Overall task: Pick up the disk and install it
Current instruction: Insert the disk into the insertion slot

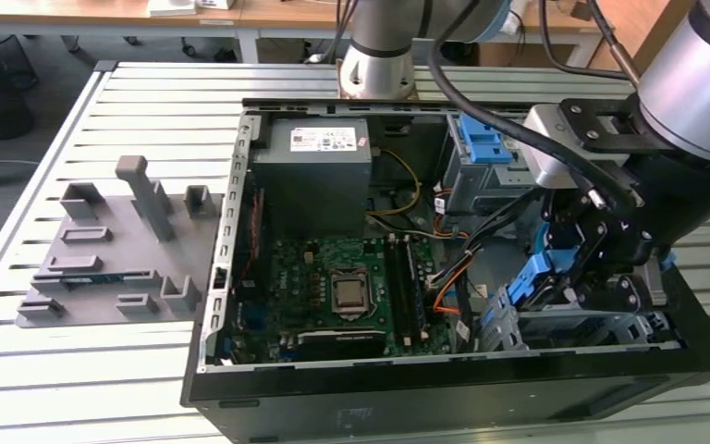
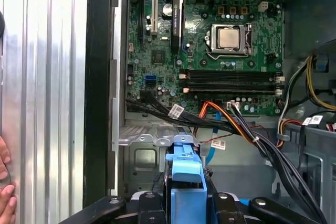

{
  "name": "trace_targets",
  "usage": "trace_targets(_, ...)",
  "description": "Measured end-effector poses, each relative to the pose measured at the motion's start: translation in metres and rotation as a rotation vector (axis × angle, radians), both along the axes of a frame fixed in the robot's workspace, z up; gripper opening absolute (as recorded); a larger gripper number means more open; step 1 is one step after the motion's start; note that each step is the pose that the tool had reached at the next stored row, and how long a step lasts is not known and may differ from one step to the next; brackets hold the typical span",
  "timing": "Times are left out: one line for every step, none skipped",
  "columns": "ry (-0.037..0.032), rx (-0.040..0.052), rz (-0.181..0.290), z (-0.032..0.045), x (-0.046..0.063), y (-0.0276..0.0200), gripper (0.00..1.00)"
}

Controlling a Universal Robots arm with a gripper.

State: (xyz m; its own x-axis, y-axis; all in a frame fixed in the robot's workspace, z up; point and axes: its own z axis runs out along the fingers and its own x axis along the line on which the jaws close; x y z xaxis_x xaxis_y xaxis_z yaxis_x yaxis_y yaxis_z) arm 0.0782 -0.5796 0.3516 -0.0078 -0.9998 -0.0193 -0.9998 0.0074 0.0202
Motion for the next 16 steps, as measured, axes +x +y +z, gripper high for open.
trace_targets(0.0000, 0.0003, 0.000, -0.0010, 0.0001, 0.0000, 0.36)
trace_targets(0.0000, 0.0005, 0.000, -0.0017, 0.0001, -0.0001, 0.36)
trace_targets(0.0000, 0.0002, 0.000, -0.0017, 0.0001, -0.0001, 0.36)
trace_targets(0.0000, 0.0002, 0.000, -0.0017, 0.0001, -0.0001, 0.36)
trace_targets(0.0000, 0.0001, 0.000, -0.0018, 0.0001, -0.0001, 0.36)
trace_targets(-0.0001, 0.0003, 0.000, -0.0019, 0.0001, -0.0001, 0.36)
trace_targets(-0.0001, 0.0002, 0.000, -0.0020, 0.0001, -0.0002, 0.36)
trace_targets(-0.0003, 0.0009, 0.000, -0.0023, 0.0001, -0.0002, 0.38)
trace_targets(-0.0001, 0.0009, 0.000, -0.0023, 0.0001, -0.0002, 0.38)
trace_targets(-0.0001, 0.0008, 0.000, -0.0022, 0.0001, -0.0002, 0.44)
trace_targets(-0.0001, 0.0006, 0.000, -0.0021, 0.0001, -0.0001, 0.44)
trace_targets(-0.0001, 0.0005, 0.000, -0.0020, 0.0001, -0.0001, 0.44)
trace_targets(0.0000, 0.0004, 0.000, -0.0020, 0.0001, -0.0001, 0.44)
trace_targets(-0.0001, 0.0004, 0.000, -0.0020, 0.0001, -0.0001, 0.44)
trace_targets(0.0000, 0.0004, 0.000, -0.0020, 0.0001, -0.0001, 0.44)
trace_targets(0.0000, 0.0004, 0.000, -0.0020, 0.0001, -0.0001, 0.44)
